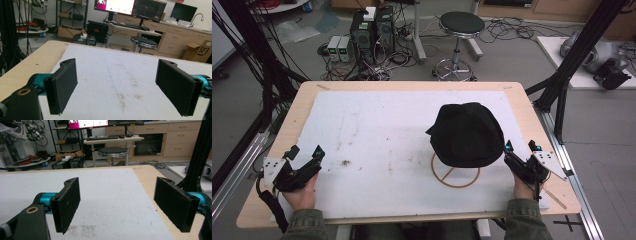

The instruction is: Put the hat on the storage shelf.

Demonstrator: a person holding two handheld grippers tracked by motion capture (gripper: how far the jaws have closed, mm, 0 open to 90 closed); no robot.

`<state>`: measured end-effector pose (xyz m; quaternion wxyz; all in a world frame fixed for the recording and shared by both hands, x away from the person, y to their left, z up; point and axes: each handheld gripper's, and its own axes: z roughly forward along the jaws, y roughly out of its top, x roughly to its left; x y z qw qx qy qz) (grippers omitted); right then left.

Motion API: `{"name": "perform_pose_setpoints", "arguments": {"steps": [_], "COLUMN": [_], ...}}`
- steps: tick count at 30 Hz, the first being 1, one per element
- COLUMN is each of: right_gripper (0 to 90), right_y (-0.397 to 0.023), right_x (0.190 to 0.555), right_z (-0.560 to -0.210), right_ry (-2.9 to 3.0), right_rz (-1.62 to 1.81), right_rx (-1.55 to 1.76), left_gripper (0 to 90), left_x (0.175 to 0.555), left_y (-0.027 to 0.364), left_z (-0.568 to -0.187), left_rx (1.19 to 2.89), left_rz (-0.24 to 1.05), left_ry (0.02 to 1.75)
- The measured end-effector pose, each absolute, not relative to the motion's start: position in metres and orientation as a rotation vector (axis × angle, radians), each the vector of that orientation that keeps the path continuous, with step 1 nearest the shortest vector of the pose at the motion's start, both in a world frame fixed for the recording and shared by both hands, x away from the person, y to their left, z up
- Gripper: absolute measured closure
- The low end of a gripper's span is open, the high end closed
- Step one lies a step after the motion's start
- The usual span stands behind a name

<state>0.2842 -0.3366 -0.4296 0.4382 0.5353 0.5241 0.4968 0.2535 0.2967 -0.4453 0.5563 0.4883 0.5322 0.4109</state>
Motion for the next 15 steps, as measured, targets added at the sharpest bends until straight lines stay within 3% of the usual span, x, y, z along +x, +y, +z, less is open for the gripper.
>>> {"name": "perform_pose_setpoints", "arguments": {"steps": [15], "right_gripper": [20.5], "right_y": [-0.3373], "right_x": [0.2851], "right_z": [-0.4315], "right_ry": [1.317], "right_rz": [1.236], "right_rx": [1.35], "left_gripper": [17.8], "left_x": [0.2541], "left_y": [0.2952], "left_z": [-0.4455], "left_rx": [1.158], "left_rz": [0.966], "left_ry": [1.254]}}
